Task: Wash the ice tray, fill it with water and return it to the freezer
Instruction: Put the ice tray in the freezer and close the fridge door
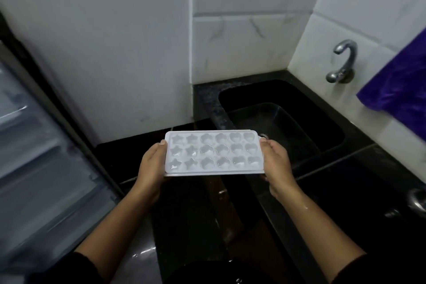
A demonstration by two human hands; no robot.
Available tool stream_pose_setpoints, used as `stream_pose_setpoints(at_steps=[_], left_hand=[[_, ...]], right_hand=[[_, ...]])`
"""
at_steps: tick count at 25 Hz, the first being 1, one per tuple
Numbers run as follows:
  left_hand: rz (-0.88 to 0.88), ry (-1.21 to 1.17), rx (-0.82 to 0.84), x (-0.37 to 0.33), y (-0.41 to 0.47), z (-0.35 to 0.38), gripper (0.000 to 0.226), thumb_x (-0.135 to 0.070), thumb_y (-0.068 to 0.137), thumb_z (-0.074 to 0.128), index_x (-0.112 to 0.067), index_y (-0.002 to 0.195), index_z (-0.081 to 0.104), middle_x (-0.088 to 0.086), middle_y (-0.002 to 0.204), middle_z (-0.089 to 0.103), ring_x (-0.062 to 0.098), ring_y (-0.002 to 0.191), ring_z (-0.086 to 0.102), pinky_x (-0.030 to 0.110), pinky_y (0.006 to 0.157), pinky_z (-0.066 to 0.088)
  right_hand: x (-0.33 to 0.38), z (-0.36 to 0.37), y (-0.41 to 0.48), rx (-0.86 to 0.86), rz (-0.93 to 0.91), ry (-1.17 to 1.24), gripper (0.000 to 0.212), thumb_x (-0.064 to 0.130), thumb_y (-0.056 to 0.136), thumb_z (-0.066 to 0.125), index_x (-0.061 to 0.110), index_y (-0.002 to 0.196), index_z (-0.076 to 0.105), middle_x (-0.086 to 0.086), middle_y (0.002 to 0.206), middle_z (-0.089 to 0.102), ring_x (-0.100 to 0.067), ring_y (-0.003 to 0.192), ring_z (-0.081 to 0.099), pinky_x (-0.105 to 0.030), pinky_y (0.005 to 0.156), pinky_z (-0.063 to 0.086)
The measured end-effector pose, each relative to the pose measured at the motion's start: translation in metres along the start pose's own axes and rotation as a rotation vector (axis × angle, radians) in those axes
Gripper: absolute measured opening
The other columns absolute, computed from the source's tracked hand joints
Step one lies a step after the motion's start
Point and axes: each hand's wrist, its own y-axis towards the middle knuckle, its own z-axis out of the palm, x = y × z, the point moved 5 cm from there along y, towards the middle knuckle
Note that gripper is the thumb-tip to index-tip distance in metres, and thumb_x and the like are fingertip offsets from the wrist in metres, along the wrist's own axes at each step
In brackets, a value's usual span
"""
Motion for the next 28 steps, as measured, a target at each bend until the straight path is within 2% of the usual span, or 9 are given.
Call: stream_pose_setpoints(at_steps=[3, 5, 9, 14, 17, 19, 21, 26, 28], left_hand=[[0.011, -0.035, -0.101, -0.005, 0.006, -0.063, 0.034, -0.031, 0.111, 0.049, -0.002, 0.11, 0.067, 0.014, 0.102, 0.077, 0.024, 0.085, 0.073, 0.026, 0.064, 0.058], [0.011, -0.09, -0.177, -0.005, 0.006, -0.103, 0.029, -0.033, 0.11, 0.05, -0.011, 0.103, 0.069, 0.014, 0.1, 0.076, 0.03, 0.089, 0.074, 0.034, 0.072, 0.059], [0.019, -0.146, -0.349, -0.009, -0.012, -0.182, 0.027, -0.033, 0.111, 0.048, -0.021, 0.093, 0.063, -0.001, 0.078, 0.072, 0.009, 0.056, 0.065, 0.021, 0.047, 0.046], [0.044, -0.19, -0.57, -0.003, -0.043, -0.263, 0.028, -0.032, 0.111, 0.047, -0.023, 0.089, 0.061, -0.011, 0.066, 0.068, 0.0, 0.048, 0.06, 0.018, 0.044, 0.041], [0.054, -0.262, -0.738, -0.002, -0.069, -0.308, 0.025, -0.031, 0.111, 0.049, -0.018, 0.098, 0.067, -0.004, 0.082, 0.075, 0.006, 0.063, 0.07, 0.023, 0.057, 0.052], [0.05, -0.321, -0.823, 0.001, -0.083, -0.333, 0.027, -0.028, 0.111, 0.05, -0.009, 0.109, 0.069, 0.01, 0.099, 0.078, 0.021, 0.084, 0.075, 0.035, 0.076, 0.059], [0.047, -0.366, -0.925, 0.005, -0.096, -0.358, 0.03, -0.028, 0.111, 0.05, -0.006, 0.115, 0.07, 0.016, 0.106, 0.078, 0.031, 0.095, 0.074, 0.042, 0.085, 0.059], [0.029, -0.399, -1.184, 0.014, -0.129, -0.409, 0.029, -0.032, 0.111, 0.047, -0.014, 0.108, 0.069, 0.006, 0.096, 0.076, 0.013, 0.072, 0.072, 0.022, 0.054, 0.054], [0.02, -0.425, -1.288, 0.017, -0.143, -0.424, 0.028, -0.033, 0.112, 0.046, -0.016, 0.107, 0.068, 0.005, 0.097, 0.074, 0.011, 0.071, 0.069, 0.021, 0.053, 0.052]], right_hand=[[0.005, 0.067, 0.001, 0.081, -0.005, -0.011, 0.034, 0.035, 0.107, 0.051, 0.006, 0.099, 0.067, -0.015, 0.097, 0.076, -0.026, 0.082, 0.073, -0.034, 0.063, 0.055], [0.008, 0.111, -0.001, 0.154, -0.012, -0.03, 0.033, 0.036, 0.107, 0.052, 0.009, 0.096, 0.068, -0.014, 0.096, 0.076, -0.025, 0.084, 0.072, -0.034, 0.065, 0.053], [0.012, 0.199, -0.016, 0.328, -0.081, -0.094, 0.04, 0.036, 0.108, 0.051, 0.0, 0.097, 0.064, -0.015, 0.087, 0.071, -0.023, 0.08, 0.066, -0.036, 0.07, 0.051], [0.022, 0.298, -0.045, 0.559, -0.094, -0.122, 0.034, 0.035, 0.108, 0.053, 0.011, 0.087, 0.065, -0.006, 0.084, 0.073, -0.021, 0.079, 0.067, -0.038, 0.074, 0.054], [0.024, 0.362, -0.069, 0.719, -0.104, -0.149, 0.033, 0.034, 0.108, 0.053, 0.011, 0.086, 0.065, -0.008, 0.086, 0.073, -0.022, 0.08, 0.067, -0.04, 0.077, 0.055], [0.025, 0.403, -0.085, 0.811, -0.126, -0.168, 0.034, 0.033, 0.108, 0.052, 0.011, 0.085, 0.064, -0.007, 0.084, 0.071, -0.021, 0.078, 0.065, -0.038, 0.075, 0.053], [0.023, 0.444, -0.101, 0.909, -0.139, -0.187, 0.034, 0.032, 0.109, 0.052, 0.01, 0.085, 0.063, -0.006, 0.082, 0.07, -0.02, 0.077, 0.064, -0.037, 0.074, 0.052], [0.016, 0.546, -0.146, 1.179, -0.146, -0.227, 0.034, 0.031, 0.109, 0.052, 0.002, 0.096, 0.065, -0.009, 0.084, 0.07, -0.022, 0.078, 0.063, -0.036, 0.073, 0.051], [0.013, 0.58, -0.168, 1.276, -0.164, -0.277, 0.037, 0.033, 0.109, 0.051, 0.0, 0.097, 0.062, -0.006, 0.079, 0.065, -0.021, 0.073, 0.059, -0.031, 0.064, 0.046]])
